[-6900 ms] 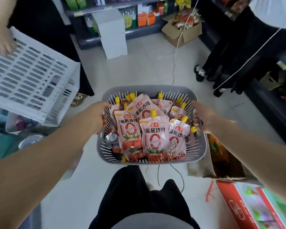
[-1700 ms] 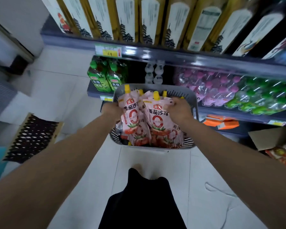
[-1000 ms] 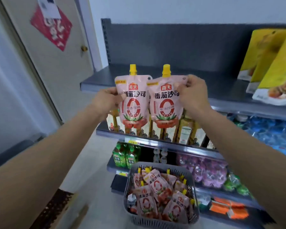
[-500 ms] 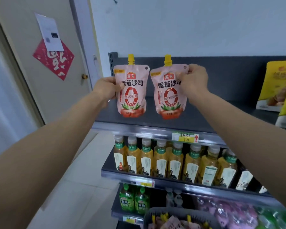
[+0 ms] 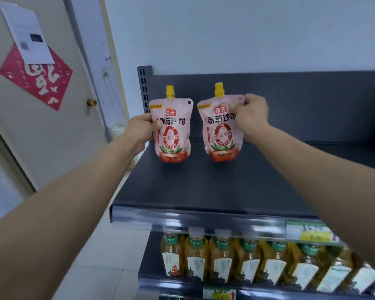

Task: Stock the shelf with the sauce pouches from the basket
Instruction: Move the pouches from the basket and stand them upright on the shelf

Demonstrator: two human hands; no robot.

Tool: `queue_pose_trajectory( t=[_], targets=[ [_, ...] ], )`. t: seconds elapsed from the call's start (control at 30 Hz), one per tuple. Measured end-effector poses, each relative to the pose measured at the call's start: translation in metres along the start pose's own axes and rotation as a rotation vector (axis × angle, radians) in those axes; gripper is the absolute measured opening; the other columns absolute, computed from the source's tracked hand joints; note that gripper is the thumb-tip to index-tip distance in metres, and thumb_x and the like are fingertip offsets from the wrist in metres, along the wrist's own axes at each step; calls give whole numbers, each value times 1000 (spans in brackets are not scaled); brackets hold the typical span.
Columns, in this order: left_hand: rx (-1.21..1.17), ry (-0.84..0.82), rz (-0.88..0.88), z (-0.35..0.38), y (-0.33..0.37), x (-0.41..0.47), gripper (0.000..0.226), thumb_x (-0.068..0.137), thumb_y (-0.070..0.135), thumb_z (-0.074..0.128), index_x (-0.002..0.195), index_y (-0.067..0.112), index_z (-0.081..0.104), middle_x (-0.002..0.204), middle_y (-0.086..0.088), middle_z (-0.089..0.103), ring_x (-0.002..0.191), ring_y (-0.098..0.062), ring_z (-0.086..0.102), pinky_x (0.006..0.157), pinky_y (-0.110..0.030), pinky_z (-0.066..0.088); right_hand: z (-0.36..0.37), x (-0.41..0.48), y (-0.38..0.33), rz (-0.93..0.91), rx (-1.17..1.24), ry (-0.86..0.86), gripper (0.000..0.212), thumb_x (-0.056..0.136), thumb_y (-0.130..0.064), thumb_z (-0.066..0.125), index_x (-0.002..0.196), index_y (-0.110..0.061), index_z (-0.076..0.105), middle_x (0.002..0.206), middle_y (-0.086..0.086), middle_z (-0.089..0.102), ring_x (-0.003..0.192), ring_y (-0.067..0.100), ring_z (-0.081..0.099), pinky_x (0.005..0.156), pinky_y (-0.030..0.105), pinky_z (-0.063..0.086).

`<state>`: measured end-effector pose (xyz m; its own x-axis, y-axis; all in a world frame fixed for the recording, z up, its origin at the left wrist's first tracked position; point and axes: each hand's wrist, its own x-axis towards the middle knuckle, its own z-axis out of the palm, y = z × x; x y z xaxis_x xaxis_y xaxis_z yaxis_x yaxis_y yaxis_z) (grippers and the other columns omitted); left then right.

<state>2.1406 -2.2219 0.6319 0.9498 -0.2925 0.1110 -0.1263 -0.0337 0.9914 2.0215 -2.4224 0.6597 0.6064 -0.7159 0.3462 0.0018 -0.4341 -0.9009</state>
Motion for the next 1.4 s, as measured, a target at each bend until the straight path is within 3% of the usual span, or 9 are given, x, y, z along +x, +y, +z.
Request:
queue_pose_trajectory(
  t=[0.13,0.23,0.37,0.47,0.57,0.97,1.1,1.2,1.4],
  targets=[
    [-17,-59,-10,4,-14,32,26,91,-3,50,112,5,61,89,-3,67,78,-15,63,64,-29,51,21,21,12,67,33,25,24,94,-14,49,71,-14,55,89,11,69,86,28,68,74,47,58],
    [-8,-62,0,7,-22,49,25,91,-2,50,113,4,61,91,-5,66,76,-16,62,65,-31,50,32,35,22,88,34,25,18,94,-15,51,81,-5,60,93,13,70,86,28,68,77,46,58],
    [0,-73,1,10,-25,63,19,92,1,50,105,10,62,101,-9,66,91,-25,62,84,-42,51,40,48,35,102,36,-4,19,94,-16,53,93,2,60,98,15,69,87,27,67,79,45,57],
    [1,-117,-15,8,-25,67,19,91,0,50,107,7,59,107,-13,65,97,-28,61,89,-45,50,38,50,42,108,130,-78,8,90,-10,58,98,-8,61,91,3,69,75,11,66,56,24,57],
    [5,-193,-45,4,-30,65,22,90,-4,51,106,7,59,103,-9,66,90,-21,64,75,-34,53,37,46,48,161,177,-188,17,87,-2,60,94,-17,58,80,-8,65,69,5,63,42,12,49],
    [49,-94,-27,18,-31,75,23,89,-4,52,110,1,60,106,-12,65,95,-26,62,81,-41,52,55,52,50,199,207,-205,15,88,-1,60,89,-16,61,88,-1,67,82,19,66,68,32,57],
    [61,-57,-35,20,-29,76,23,90,-4,51,111,2,60,111,-13,64,97,-26,61,82,-41,51,61,54,51,193,212,-187,20,87,-2,61,80,-21,59,90,1,68,79,18,67,64,30,57],
    [88,-17,-47,21,-27,73,25,89,-4,53,112,2,60,116,-15,64,101,-28,62,83,-42,52,61,53,53,191,167,-156,13,88,-4,60,93,-16,59,96,2,67,88,21,67,68,31,56],
    [219,195,14,17,-11,45,36,84,1,63,119,2,56,120,-11,59,109,-24,58,95,-36,49,35,35,45,117,21,-72,33,89,-9,61,121,-7,54,117,5,61,90,12,53,65,18,44]
  ],
)
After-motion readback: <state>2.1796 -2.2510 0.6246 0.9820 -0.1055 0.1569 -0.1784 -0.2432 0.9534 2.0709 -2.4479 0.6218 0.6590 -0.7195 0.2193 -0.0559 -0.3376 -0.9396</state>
